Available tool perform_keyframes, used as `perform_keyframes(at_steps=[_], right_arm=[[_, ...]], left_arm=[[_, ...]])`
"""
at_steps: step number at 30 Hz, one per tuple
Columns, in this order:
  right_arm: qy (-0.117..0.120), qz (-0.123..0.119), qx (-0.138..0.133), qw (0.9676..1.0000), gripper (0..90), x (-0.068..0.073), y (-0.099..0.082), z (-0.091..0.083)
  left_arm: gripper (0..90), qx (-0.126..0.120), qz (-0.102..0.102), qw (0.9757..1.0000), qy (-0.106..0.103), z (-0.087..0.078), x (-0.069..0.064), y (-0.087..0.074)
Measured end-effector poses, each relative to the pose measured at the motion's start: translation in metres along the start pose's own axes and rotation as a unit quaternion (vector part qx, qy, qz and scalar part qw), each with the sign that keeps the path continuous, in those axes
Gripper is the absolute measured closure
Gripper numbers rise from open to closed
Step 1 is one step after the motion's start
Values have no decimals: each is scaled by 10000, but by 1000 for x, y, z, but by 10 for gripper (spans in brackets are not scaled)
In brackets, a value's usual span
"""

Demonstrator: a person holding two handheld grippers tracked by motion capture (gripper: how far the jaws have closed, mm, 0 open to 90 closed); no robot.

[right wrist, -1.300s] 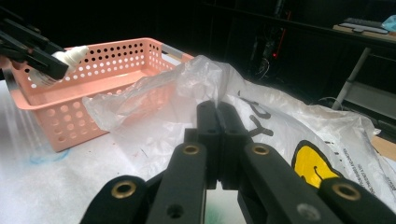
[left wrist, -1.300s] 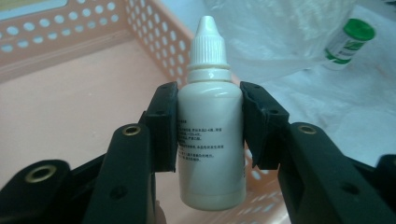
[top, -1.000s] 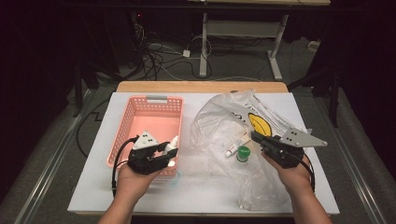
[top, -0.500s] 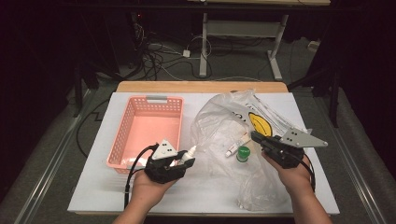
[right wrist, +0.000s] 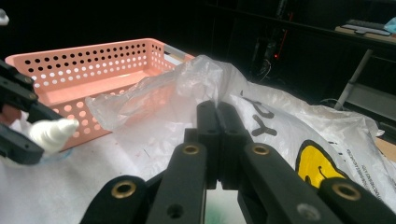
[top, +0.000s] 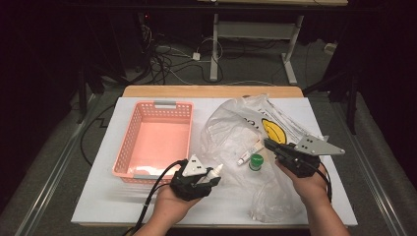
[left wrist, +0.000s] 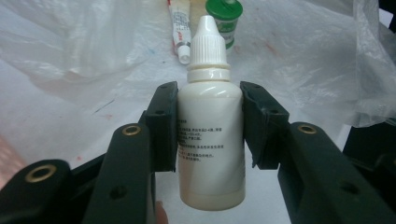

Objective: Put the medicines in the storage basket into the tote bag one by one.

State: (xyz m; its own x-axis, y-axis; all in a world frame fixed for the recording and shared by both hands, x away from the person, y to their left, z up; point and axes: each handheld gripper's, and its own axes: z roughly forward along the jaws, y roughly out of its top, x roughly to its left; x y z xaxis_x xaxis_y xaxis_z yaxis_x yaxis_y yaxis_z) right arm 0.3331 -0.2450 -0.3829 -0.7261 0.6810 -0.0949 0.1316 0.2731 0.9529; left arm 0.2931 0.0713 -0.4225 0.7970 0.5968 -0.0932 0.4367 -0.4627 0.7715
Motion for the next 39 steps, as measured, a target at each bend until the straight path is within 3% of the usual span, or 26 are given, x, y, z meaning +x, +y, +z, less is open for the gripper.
perform_keyframes(at_steps=[9,22,29,39], right_arm=[[12,-8,17,10000,900,1,0,1],[25,-16,4,10000,900,1,0,1],[25,-33,-24,10000,900,0,1,0],[19,-20,-51,10000,900,0,2,0]], left_arm=[[581,19,34,10000,-39,28,-7,13],[582,-110,25,9999,-13,62,-9,50],[582,-109,44,9999,43,76,-7,65],[582,-93,21,9995,293,94,8,75]])
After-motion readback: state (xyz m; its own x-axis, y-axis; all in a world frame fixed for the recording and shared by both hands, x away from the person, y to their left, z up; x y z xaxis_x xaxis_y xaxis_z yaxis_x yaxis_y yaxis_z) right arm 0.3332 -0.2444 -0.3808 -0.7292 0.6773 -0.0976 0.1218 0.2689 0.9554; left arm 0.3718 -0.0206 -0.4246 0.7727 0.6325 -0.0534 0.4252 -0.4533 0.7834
